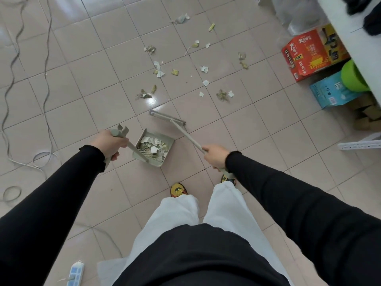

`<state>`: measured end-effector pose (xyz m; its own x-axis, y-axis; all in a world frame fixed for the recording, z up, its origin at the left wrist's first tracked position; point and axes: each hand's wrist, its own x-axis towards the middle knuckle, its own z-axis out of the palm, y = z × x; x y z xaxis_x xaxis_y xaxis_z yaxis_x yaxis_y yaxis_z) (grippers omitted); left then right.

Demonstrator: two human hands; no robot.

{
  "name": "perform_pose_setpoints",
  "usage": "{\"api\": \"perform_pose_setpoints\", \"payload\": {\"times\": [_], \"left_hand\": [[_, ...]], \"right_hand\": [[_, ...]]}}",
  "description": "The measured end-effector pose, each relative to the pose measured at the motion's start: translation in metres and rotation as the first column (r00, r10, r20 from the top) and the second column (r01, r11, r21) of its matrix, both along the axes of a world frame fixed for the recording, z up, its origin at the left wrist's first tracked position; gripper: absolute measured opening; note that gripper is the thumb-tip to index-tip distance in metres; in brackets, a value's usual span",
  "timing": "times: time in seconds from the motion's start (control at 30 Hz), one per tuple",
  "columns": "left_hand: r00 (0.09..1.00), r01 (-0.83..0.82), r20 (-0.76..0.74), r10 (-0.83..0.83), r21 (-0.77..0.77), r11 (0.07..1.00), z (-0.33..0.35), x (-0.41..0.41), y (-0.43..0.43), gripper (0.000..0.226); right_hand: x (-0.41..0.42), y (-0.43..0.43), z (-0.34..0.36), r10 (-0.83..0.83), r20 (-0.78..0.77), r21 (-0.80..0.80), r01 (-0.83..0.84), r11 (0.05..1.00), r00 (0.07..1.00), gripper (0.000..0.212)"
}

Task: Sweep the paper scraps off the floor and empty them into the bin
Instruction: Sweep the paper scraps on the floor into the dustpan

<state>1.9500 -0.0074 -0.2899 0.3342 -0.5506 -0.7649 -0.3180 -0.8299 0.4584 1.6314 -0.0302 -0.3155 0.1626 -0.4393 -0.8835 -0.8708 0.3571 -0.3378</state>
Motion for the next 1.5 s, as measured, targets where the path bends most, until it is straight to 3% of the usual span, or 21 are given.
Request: {"api": "perform_pose_setpoints", "payload": {"times": [0.1, 0.3, 0.5, 0.67, 0.8, 1.0, 1.2, 1.37, 1.5], "left_hand": [[1.0, 0.018, 0.012, -0.018, 0.001, 1.0, 0.0, -0.002, -0.001, 0.025], [0.996, 0.09, 0.027, -0.089, -0.037, 0.995, -0.002, -0.006, -0.011, 0.025], [0.985, 0.175, 0.019, -0.174, -0.074, 0.982, 0.002, -0.035, -0.041, 0.019], [0.975, 0.22, 0.003, -0.221, -0.111, 0.969, 0.007, -0.081, -0.079, 0.016], [0.969, 0.244, -0.021, -0.248, -0.118, 0.963, 0.005, -0.125, -0.117, 0.015], [0.958, 0.281, -0.021, -0.285, -0.119, 0.952, 0.0, -0.201, -0.179, 0.009], [0.951, 0.306, -0.02, -0.31, -0.105, 0.946, -0.003, -0.267, -0.233, 0.015], [0.948, 0.317, -0.014, -0.318, -0.061, 0.947, -0.009, -0.302, -0.258, 0.016], [0.942, 0.335, 0.002, -0.335, -0.055, 0.941, -0.009, -0.319, -0.268, 0.015]], "right_hand": [[0.016, 0.0, -0.014, 0.029, 0.004, 0.099, -0.029, 0.995, 1.0, 0.047], [-0.044, 0.028, 0.023, -0.199, 0.085, 0.193, 0.18, 0.965, 0.976, 0.052], [-0.089, 0.042, 0.028, -0.382, 0.116, 0.067, 0.377, 0.924, 0.917, 0.055], [-0.123, 0.01, 0.027, -0.445, 0.115, -0.054, 0.453, 0.89, 0.888, 0.048], [-0.171, -0.028, 0.02, -0.508, 0.103, -0.119, 0.517, 0.847, 0.855, 0.053], [-0.251, -0.108, 0.006, -0.552, 0.026, -0.165, 0.549, 0.82, 0.833, 0.054], [-0.296, -0.197, -0.024, -0.514, -0.078, -0.171, 0.496, 0.851, 0.854, 0.039], [-0.301, -0.218, -0.039, -0.414, -0.109, -0.052, 0.411, 0.91, 0.904, 0.042], [-0.322, -0.199, -0.011, -0.394, -0.068, 0.095, 0.399, 0.912, 0.917, 0.044]]}}
